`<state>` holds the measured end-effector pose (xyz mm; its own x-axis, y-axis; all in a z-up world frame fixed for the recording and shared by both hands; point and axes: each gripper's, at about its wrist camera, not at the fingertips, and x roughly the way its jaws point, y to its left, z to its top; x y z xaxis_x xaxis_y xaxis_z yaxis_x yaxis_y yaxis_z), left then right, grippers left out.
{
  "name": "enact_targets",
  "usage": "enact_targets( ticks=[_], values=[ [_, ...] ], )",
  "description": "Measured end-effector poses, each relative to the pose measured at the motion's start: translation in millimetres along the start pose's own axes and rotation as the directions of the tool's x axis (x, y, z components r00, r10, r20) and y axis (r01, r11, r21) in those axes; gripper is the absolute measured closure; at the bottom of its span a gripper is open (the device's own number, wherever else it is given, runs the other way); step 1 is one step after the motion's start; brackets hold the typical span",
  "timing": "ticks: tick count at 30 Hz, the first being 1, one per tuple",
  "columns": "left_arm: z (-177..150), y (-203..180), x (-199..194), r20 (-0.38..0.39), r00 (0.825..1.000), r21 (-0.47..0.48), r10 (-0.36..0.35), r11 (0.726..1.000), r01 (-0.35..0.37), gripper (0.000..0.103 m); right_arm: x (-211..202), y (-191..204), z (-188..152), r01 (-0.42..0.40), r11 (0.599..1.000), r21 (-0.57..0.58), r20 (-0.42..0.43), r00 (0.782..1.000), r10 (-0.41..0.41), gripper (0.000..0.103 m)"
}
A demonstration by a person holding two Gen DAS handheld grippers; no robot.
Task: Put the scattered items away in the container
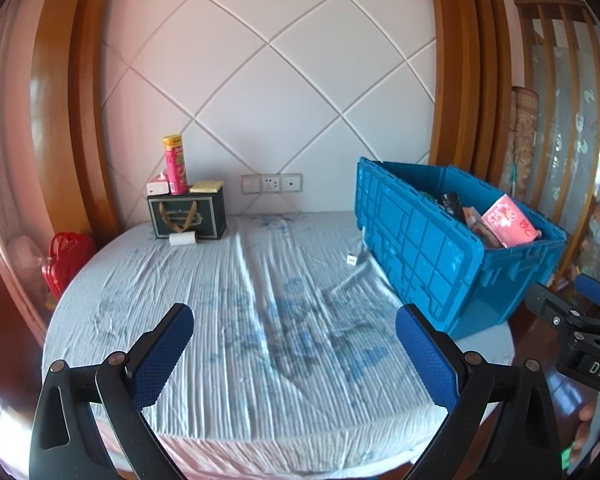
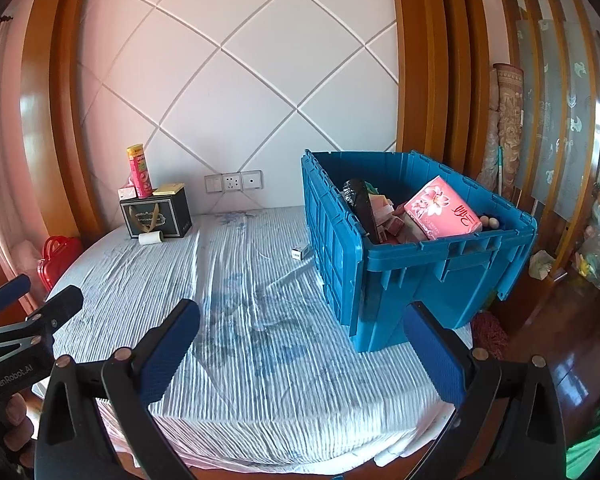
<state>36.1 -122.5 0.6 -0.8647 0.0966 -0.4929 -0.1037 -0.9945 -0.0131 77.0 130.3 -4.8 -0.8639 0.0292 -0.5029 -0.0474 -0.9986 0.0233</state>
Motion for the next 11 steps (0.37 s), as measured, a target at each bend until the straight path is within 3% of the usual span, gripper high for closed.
enact_targets(
  ticks=[11],
  values=[
    [-3.9, -2.3, -6.5, 0.038, 0.999, -0.004, 0.036, 0.999, -0.036, 0.001, -2.1, 4.1, 2.8, -0.008, 1.000, -0.005, 0.005, 1.000, 0.008, 0.000]
  ],
)
